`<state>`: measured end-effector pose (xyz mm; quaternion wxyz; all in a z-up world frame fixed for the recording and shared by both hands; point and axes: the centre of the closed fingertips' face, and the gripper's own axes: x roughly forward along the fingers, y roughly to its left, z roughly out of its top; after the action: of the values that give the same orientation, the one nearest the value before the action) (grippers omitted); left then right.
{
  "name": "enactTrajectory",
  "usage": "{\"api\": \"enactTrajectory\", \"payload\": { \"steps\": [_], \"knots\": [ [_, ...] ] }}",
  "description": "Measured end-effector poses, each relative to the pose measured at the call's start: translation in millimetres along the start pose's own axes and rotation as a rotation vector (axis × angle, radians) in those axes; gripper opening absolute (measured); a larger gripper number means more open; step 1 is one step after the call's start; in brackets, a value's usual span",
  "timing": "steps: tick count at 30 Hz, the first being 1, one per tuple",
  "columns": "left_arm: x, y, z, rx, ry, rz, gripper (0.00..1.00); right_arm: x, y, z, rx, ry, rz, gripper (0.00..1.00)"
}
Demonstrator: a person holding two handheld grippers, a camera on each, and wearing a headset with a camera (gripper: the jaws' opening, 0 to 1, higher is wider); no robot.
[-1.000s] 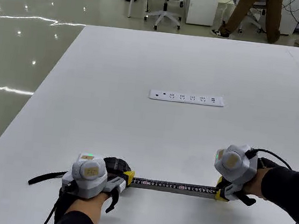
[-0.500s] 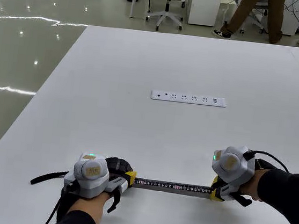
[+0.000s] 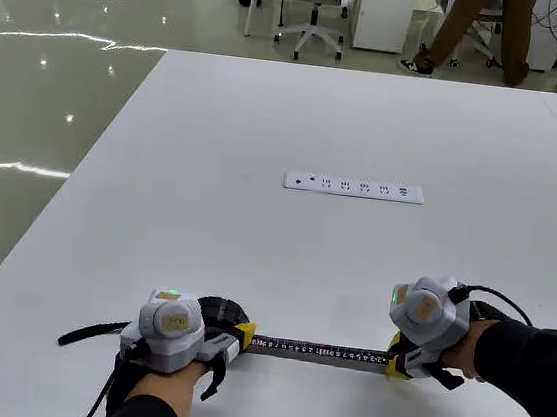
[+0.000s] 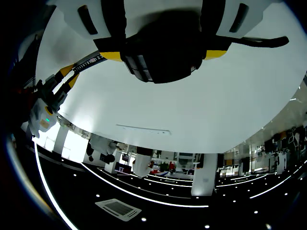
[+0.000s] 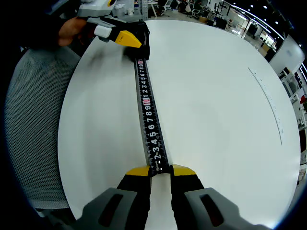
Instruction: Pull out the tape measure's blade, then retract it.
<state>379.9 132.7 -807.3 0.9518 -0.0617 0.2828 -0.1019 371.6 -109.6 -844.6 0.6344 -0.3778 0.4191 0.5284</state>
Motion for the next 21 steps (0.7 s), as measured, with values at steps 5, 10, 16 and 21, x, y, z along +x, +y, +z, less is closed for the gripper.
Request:
{"api": "enactTrajectory", "payload": {
  "steps": [5,10,16,21],
  "knots": [
    [0.0,-0.6,0.0,0.000,0.002,-0.002,0.58,1.5,0.6,5.0,0.003,0.000,0.000,0.11],
    [0.2,-1.2,-0.5,-0.001,0.005,-0.003,0.58,2.5,1.2,8.2,-0.002,0.001,0.002,0.11],
    [0.2,-1.7,-0.3,-0.003,0.004,-0.002,0.59,4.1,2.0,11.9,0.009,-0.009,0.000,0.11],
    [-0.3,-2.0,-0.3,-0.008,0.003,-0.003,0.59,5.2,2.6,14.9,0.017,-0.018,-0.001,0.11]
  ]
}}
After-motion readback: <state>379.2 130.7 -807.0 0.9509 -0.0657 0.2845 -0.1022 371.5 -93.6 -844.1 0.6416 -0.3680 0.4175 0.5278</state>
